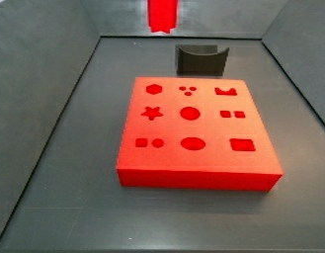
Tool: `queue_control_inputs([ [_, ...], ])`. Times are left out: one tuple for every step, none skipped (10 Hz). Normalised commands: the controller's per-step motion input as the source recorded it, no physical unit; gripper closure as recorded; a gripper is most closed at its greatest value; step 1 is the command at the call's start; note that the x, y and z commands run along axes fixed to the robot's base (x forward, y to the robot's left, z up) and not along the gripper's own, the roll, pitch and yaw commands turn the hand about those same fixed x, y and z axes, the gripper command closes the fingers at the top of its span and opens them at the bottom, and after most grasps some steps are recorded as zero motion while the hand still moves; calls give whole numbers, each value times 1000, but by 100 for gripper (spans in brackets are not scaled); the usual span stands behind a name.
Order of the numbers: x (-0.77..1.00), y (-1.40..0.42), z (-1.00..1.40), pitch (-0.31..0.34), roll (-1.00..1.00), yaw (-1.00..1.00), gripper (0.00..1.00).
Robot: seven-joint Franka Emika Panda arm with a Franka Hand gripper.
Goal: Insert the star object.
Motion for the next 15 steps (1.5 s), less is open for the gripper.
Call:
queue_control_inputs([
  [0,0,-23,0,0,0,100],
  [69,0,-340,-61,-70,-129,100],
  [217,-11,-700,-76,-7,-706,100],
  [0,0,-643,-81,-9,-1000,100],
  [143,26,-620,-61,-77,-969,100],
  [23,0,-569,-100,-57,-1000,100],
  [43,0,-563,-90,-13,-1000,100],
  [0,0,-526,-31,0,-949,100],
  [-6,0,-426,4,0,-803,100],
  [0,0,-423,0,7,-906,100],
  [0,0,-369,0,7,-940,100],
  [0,0,-257,0,16,-851,100],
  [-37,43,-254,0,0,-783,100],
  [-140,126,-246,0,0,-423,100],
  [-23,49,-257,-33,0,0,100],
])
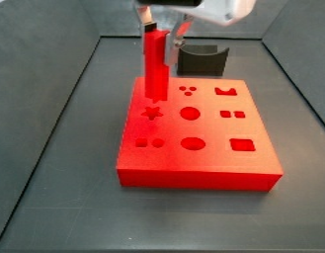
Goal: Insert the star object.
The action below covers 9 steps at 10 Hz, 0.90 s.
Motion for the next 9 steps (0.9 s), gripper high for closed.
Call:
queue_control_inputs([
  [0,0,-231,-36,33,123,100],
  [0,-14,-203,-50,57,240,100],
  [43,-6,-226,-83,87,491,100],
  [83,0,-234,-99,96,580,100],
  [57,-6,-226,-99,81,526,100],
  [114,-23,-211,-33,69,294,100],
  [149,-49,-257,0,63,0,100],
  [0,0,-260,0,67,-11,100],
  [0,0,-240,0,54,0,100],
])
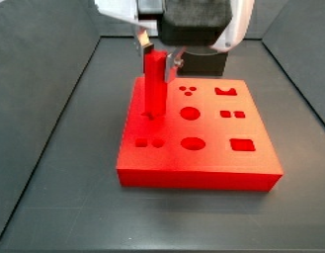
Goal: Insert the star object.
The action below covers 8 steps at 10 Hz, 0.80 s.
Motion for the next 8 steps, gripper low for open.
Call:
queue_control_inputs([
  [-43,26,-194,-4,14,0,100],
  [-137,34,-106,-31,0,0,100],
  [-20,0,-54,-33,0,49,100],
  [-6,0,-89,-44,0,43,100],
  [-49,0,-80,-54,0,66,100],
  [-97,0,-129,-83,0,134,100],
  [-89,0,-154,-91,0,254,100],
  [11,0,-129,-13,0,140,100],
])
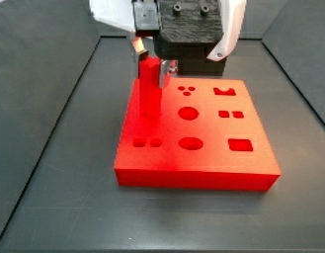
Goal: Insert the star object.
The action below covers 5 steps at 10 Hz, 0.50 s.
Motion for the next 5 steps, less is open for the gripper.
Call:
queue_control_inputs([
  [206,-89,-257,0,11,0,100],
  [360,-100,-389,0,1,0,100],
  [366,-69,-426,-19,9,0,100],
  [217,-43,-391,-63,43,0,100],
  [106,-17,-366,-50,133,0,100],
])
